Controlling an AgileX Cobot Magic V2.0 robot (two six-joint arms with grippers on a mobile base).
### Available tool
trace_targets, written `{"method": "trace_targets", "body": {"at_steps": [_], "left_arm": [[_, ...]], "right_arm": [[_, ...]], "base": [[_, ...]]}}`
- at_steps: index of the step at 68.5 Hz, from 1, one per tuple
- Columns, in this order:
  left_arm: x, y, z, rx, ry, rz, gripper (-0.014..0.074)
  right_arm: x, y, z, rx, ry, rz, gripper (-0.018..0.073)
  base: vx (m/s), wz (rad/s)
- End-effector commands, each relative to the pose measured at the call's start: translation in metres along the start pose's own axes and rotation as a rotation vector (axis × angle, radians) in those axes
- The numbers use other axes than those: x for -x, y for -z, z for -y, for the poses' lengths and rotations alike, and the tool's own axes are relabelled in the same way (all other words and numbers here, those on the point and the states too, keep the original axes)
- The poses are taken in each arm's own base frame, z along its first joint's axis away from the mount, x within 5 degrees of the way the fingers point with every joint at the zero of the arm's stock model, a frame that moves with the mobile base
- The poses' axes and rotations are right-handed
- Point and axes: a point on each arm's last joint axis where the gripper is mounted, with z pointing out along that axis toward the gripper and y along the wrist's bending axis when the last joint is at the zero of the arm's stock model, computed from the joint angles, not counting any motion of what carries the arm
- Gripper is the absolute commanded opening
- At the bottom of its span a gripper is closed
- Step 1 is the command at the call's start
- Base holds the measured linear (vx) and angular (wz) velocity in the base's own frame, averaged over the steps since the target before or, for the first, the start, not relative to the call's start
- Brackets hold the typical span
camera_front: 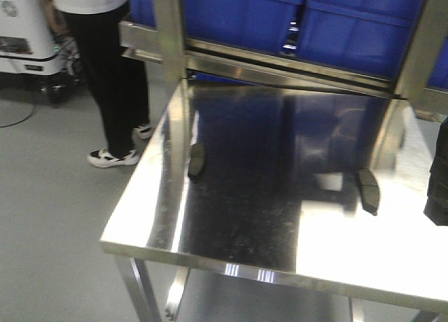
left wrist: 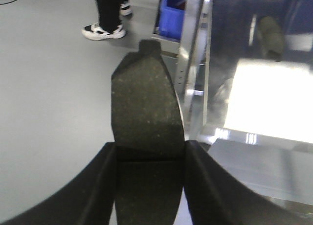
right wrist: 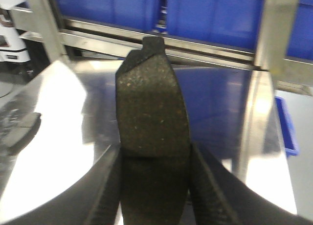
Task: Move and align brake pads A on conveyor
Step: 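Turn the base away from the table holding both pads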
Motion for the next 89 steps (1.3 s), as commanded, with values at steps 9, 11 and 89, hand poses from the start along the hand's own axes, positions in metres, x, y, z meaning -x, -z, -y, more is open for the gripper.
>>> {"method": "trace_targets", "body": {"at_steps": [9, 11, 89], "left_arm": [[0.0129, 0.0062, 0.0018, -0.015, -0.002, 0.1, 0.0135], [0.0129, 0.0062, 0.0018, -0.015, -0.002, 0.1, 0.0135], [0.0129, 0.0062, 0.0018, -0.015, -0.002, 0.1, 0.0135]], "right_arm": [[0.0207, 0.0041, 0.0002, -0.004, 0.007, 0.134, 0.0033], [0.0207, 0.0041, 0.0002, -0.004, 0.007, 0.134, 0.0033], [0.0208, 0.0041, 0.0002, -0.004, 0.007, 0.135, 0.0033]], "base": [[-0.1, 0.47], [-0.1, 0.46], [0.01, 0.53]]}}
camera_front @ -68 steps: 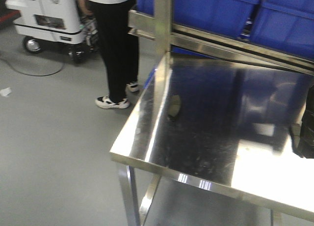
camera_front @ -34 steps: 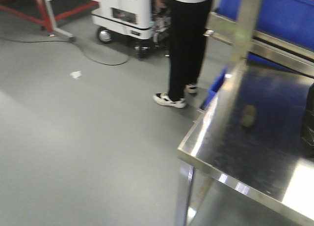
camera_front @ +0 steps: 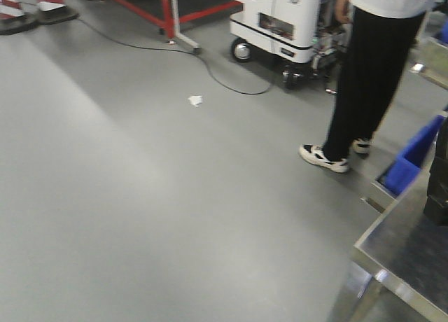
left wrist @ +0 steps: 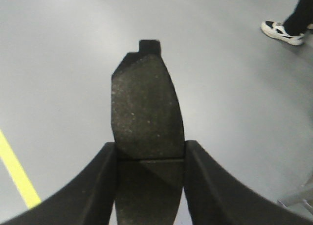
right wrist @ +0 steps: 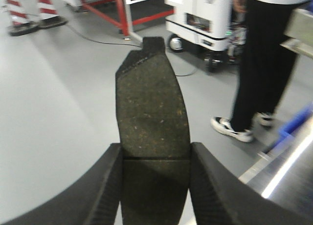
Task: Move and align brake pads A on conveyor
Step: 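Turn the base away from the table holding both pads, then drive along the yellow floor line past the striped cones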
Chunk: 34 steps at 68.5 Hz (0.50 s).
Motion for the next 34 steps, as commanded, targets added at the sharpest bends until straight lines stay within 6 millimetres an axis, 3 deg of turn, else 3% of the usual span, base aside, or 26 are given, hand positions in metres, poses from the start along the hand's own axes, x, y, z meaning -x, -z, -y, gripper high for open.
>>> {"method": "trace_targets", "body": {"at_steps": [1, 34], "left_arm": [[0.0129, 0.0062, 0.0018, -0.016, -0.001, 0.1, 0.0135], [0.0129, 0.0062, 0.0018, -0.016, -0.001, 0.1, 0.0135]], "right_arm": [[0.0208, 0.0041, 0.0002, -0.004, 0.007, 0.135, 0.0033], [0.0208, 0.0041, 0.0002, -0.004, 0.007, 0.135, 0.0033]], "base": [[0.06, 0.48], [0.09, 0.61]]}}
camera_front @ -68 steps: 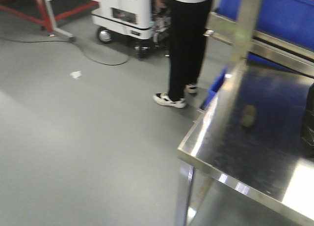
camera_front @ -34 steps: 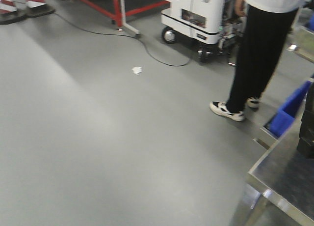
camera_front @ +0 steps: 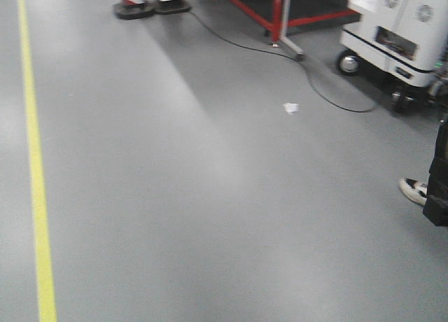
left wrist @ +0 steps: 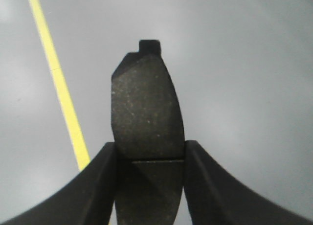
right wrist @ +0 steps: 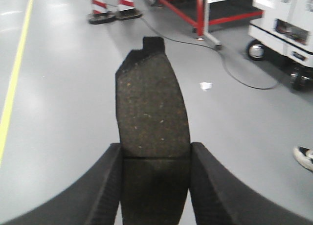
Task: Move and align brake pads A on conveyor
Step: 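Drive along the yellow floor line past the striped cones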
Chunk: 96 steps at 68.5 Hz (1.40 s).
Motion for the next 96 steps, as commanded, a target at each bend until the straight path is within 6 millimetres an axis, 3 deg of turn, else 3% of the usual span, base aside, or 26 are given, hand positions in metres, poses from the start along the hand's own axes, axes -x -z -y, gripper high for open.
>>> {"method": "trace_targets", "body": {"at_steps": [1, 47, 96], "left_arm": [[0.0129, 0.0062, 0.0018, -0.016, -0.001, 0.1, 0.0135], [0.0126, 0.0071, 0.0018, -0.016, -0.001, 0.103, 0.0135], [0.0126, 0.0071, 0.0018, -0.016, -0.001, 0.103, 0.0135]], "right_arm": [[0.0208, 0.0041, 0.0002, -0.004, 0.007, 0.135, 0.0033], [0.0205, 0.004, 0.0002, -0.004, 0.007, 0.133, 0.0033], [0.0205, 0.004, 0.0002, -0.004, 0.007, 0.133, 0.0033]], "base": [[0.11, 0.59], [0.19, 0.4], [0.38, 0.21]]}}
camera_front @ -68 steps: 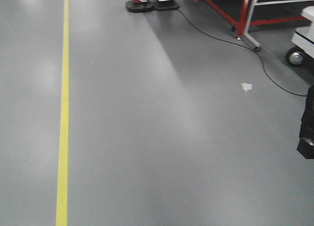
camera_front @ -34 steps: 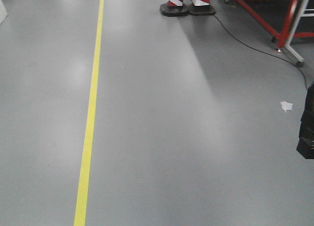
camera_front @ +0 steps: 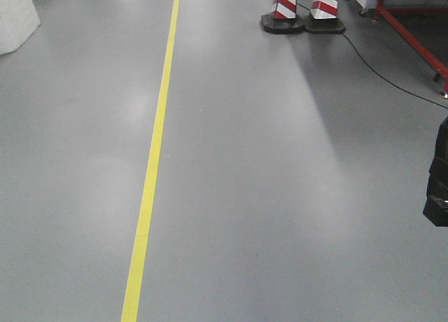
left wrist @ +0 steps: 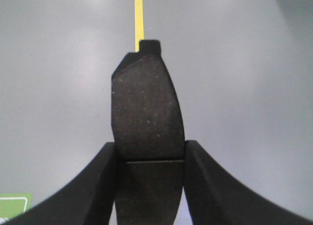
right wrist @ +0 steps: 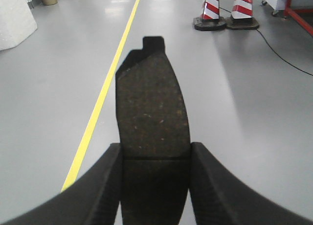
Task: Move and align brake pads A on conveyor
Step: 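Drive along the yellow floor line past the striped cones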
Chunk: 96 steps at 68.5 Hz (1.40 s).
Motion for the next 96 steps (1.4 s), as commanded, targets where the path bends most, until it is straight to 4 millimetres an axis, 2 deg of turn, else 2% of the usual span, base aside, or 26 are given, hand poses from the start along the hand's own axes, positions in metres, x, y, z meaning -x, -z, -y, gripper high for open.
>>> {"method": "trace_targets", "body": {"at_steps": [1, 96], "left_arm": [[0.0126, 0.0071, 0.0018, -0.017, 0.0, 0.103, 0.0135], [0.0126, 0.0071, 0.0018, -0.017, 0.0, 0.103, 0.0135]], "right_arm": [[0.0205, 0.004, 0.0002, -0.004, 0.007, 0.133, 0.0033], [0.0205, 0.004, 0.0002, -0.004, 0.007, 0.132, 0.0033]], "base": [[0.43, 0.16], [0.49, 0.02]]}}
